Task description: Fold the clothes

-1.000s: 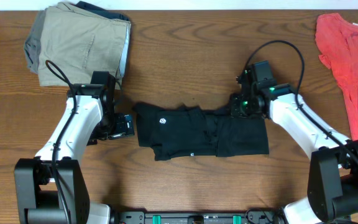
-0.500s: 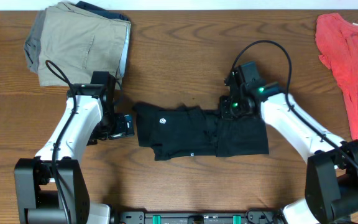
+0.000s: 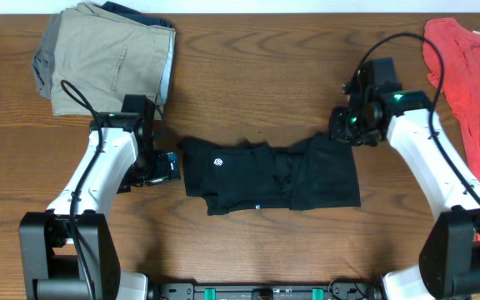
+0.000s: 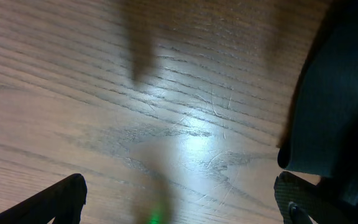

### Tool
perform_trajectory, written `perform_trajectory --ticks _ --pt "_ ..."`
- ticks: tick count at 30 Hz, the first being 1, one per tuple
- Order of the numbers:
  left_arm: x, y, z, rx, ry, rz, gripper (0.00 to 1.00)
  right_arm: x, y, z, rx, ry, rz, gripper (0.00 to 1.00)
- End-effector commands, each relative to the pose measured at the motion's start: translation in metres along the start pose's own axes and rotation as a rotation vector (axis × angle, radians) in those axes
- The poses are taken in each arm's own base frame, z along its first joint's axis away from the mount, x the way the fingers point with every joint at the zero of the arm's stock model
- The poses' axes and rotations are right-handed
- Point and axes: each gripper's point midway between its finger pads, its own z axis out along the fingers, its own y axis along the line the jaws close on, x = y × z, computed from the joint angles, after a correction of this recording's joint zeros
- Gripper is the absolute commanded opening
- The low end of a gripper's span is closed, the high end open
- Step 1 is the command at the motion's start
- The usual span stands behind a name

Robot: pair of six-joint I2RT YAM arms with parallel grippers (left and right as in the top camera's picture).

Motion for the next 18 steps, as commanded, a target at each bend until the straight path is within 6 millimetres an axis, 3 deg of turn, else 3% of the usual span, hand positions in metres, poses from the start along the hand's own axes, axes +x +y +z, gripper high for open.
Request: perform_trajectory --ticks 1,10,18 --pt "-0.007 0.001 -0.005 0.001 -0.025 -0.02 0.98 0.026 0.004 0.032 -0.034 0.087 -0.022 0.08" --pt "-0.006 0.001 -0.005 0.0 -0.024 -0.02 0.98 0.062 0.033 0.08 -0.12 0.171 -0.03 0.08" --pt "-0.006 0.001 -0.005 0.0 -0.024 -0.02 0.98 0.069 0.06 0.093 -0.144 0.168 -0.107 0.12"
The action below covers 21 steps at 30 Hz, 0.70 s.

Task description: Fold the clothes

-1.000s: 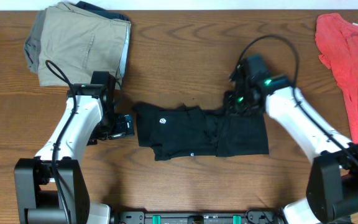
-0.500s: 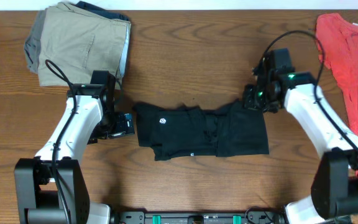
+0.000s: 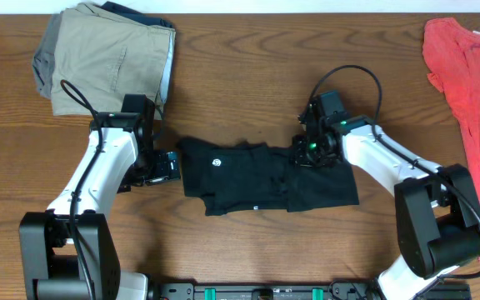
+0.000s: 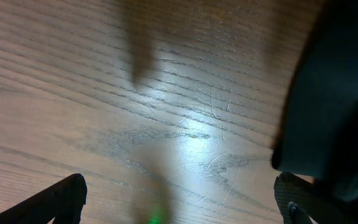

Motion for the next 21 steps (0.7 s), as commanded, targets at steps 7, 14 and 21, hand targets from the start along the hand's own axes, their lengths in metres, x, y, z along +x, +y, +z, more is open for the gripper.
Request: perform_trajectory --ticks 7,14,21 --pt "-0.005 0.001 -0.005 -0.002 -0.019 -0.02 0.98 -0.012 0.016 -0.045 -0.08 0.037 0.056 0.15" --pt "-0.003 0.002 -0.002 -0.003 -0.015 -0.018 0.98 -0.04 -0.019 -0.12 0.017 -0.035 0.062 0.94" --pt "-0.016 0.008 -0.001 0.01 -0.054 -0.029 0.98 -0.028 -0.098 -0.151 0.248 -0.017 0.232 0.99"
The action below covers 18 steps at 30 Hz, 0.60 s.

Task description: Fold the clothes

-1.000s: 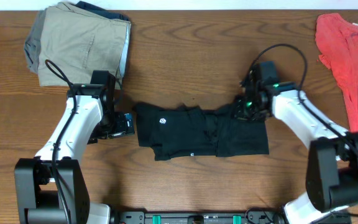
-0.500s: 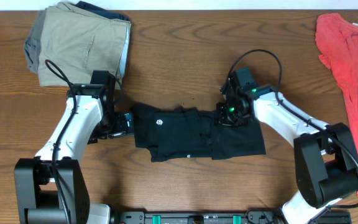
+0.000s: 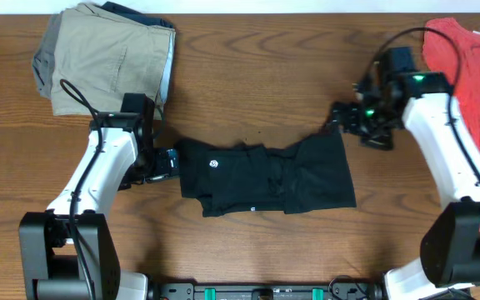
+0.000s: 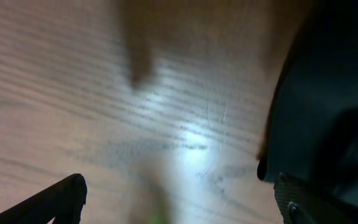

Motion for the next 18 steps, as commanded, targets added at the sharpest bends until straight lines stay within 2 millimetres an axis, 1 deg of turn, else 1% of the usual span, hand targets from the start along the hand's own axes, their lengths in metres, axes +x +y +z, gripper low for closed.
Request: perform_trajectory --ticks 1,2,4,6,8,12,18 --pt "-0.008 0.013 -0.001 0.003 -0.019 -0.043 0.98 -0.007 -0.048 -0.009 0.181 -0.032 0.04 0.99" --pt "-0.009 0.016 0.0 0.024 -0.017 -0.06 0.97 -0.006 -0.063 -0.013 0.236 -0.034 0.06 0.99" --pt "-0.011 0.011 -0.001 0.127 -0.007 -0.054 0.98 -0.006 -0.081 -0.018 0.296 -0.036 0.088 0.99" --pt "-0.014 0.001 -0.004 0.277 -0.001 -0.037 0.98 -0.006 -0.093 -0.022 0.316 -0.038 0.118 0.99" --pt "-0.017 -0.005 -0.008 0.394 -0.007 -0.024 0.98 -0.007 -0.101 -0.024 0.316 -0.043 0.147 0.99" --pt "-0.021 -0.006 -0.005 0.505 0.007 -0.046 0.98 -0.008 -0.106 -0.026 0.316 -0.046 0.162 0.99" --pt "-0.017 -0.031 0.008 0.699 0.087 0.011 0.98 -0.008 -0.102 -0.025 0.299 -0.043 0.16 0.99"
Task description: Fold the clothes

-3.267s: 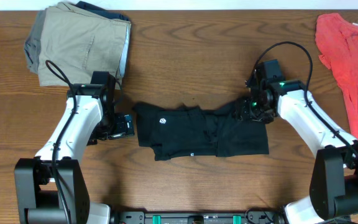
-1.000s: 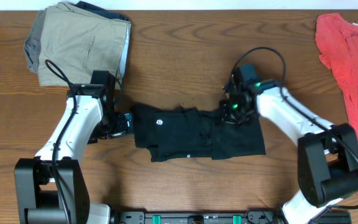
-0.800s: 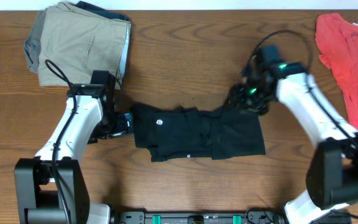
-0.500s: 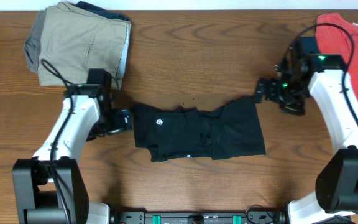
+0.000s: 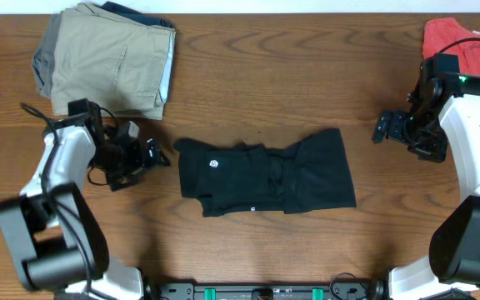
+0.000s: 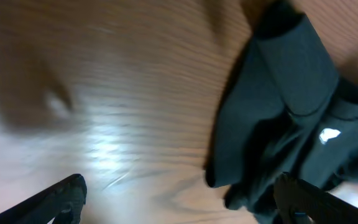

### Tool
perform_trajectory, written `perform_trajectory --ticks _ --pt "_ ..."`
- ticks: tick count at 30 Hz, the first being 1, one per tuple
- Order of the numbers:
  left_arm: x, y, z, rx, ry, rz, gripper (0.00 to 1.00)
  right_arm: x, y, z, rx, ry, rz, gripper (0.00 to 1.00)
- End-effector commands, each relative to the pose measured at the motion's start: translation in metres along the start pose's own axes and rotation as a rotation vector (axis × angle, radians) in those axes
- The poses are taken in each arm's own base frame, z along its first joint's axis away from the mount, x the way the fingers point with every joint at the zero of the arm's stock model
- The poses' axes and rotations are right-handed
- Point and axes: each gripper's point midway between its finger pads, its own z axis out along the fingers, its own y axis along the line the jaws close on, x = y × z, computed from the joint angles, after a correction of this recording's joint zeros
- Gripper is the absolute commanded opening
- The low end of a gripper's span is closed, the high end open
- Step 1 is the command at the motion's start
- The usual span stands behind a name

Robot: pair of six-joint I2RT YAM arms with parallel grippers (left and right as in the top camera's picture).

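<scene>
A black garment (image 5: 265, 171) lies crumpled in the middle of the table, its white logo (image 5: 217, 164) near the left end. In the left wrist view the same black garment (image 6: 291, 106) fills the right side. My left gripper (image 5: 157, 156) stands open just left of the garment's left edge; between its fingers (image 6: 64, 198) there is only bare wood. My right gripper (image 5: 382, 127) hangs to the right of the garment's upper right corner, apart from it, and looks open and empty.
A stack of folded clothes, khaki trousers on top (image 5: 107, 54), sits at the back left. A red garment (image 5: 465, 58) lies spread at the back right, beside the right arm. The wooden table (image 5: 257, 67) shows between them.
My right gripper let go of the garment's upper right corner and now sits further right, clear of the cloth. My left arm has swung left and its gripper has drawn slightly back from the garment's left edge.
My right gripper was at the garment's upper right corner, then over its middle, then back out at the right with that corner in it. The right part of the garment shifted and narrowed. The left gripper stayed open at the left edge, and now both stand off the cloth.
</scene>
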Motion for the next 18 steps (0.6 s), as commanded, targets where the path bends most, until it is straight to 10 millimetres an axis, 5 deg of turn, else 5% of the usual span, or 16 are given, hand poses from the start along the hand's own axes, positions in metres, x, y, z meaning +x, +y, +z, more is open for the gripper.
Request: perform_trajectory --ticks 1,11,18 --pt "0.003 -0.022 0.015 0.185 0.056 0.058 0.98 -0.001 0.0 -0.001 0.004 -0.007 -0.013 0.99" --pt "0.011 -0.014 0.049 0.238 0.169 0.041 0.98 -0.002 0.0 -0.001 0.004 -0.011 -0.013 0.99" --pt "0.03 -0.028 0.068 0.227 0.242 0.124 0.98 -0.002 0.0 -0.001 0.004 -0.011 -0.013 0.99"
